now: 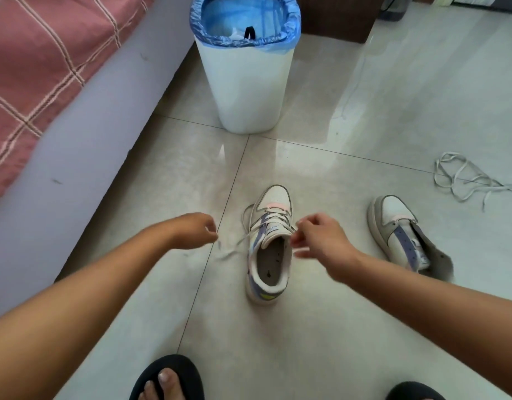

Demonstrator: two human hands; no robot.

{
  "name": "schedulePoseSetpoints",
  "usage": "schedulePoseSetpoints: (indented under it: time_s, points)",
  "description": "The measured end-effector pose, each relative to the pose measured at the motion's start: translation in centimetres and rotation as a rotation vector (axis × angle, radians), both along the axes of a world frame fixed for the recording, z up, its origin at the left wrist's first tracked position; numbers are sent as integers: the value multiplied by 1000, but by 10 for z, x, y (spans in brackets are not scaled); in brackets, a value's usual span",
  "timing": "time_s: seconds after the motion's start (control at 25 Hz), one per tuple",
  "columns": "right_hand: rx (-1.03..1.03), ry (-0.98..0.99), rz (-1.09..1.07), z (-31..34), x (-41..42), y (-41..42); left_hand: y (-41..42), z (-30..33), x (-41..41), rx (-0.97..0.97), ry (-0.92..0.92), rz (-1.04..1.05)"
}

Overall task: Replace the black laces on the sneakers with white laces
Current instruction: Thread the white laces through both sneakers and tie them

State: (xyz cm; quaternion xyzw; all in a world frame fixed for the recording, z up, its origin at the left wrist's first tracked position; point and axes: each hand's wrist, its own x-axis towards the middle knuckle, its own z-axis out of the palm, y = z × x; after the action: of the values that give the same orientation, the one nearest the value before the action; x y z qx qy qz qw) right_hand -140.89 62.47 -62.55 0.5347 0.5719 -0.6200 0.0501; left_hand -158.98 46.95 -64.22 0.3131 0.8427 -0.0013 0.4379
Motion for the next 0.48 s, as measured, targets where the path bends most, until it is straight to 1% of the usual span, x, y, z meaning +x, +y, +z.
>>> schedulePoseSetpoints:
  time_s: [0.04,0.08,0.12,0.16,0.2,0.24,0.32,0.36,0.44,0.48]
  points:
    - [173,-15,115,-9,1,13,7,-1,10,10,15,-48]
    - [267,-41,251,-17,2,23,15,-3,22,61,6,-68]
    - [259,-63,363,-24,2,28,23,-5,35,137,-7,-65]
    - [192,-79,453,-31,3,30,31,-7,49,228,16,-70]
    - [91,-86,499,-37,2,28,36,-12,63,322,109,-122]
    - [32,-73,521,-39,1,25,40,-18,74,438,266,-220]
    - [82,-25,511,-40,-2,28,45,-34,88,676,546,-377]
    - [110,17,450,-39,-5,34,44,-39,89,748,631,-427]
    - [66,135,267,-31,-12,50,36,-52,86,821,764,-537]
    - [5,203,182,-26,-15,56,30,-58,85,830,805,-590]
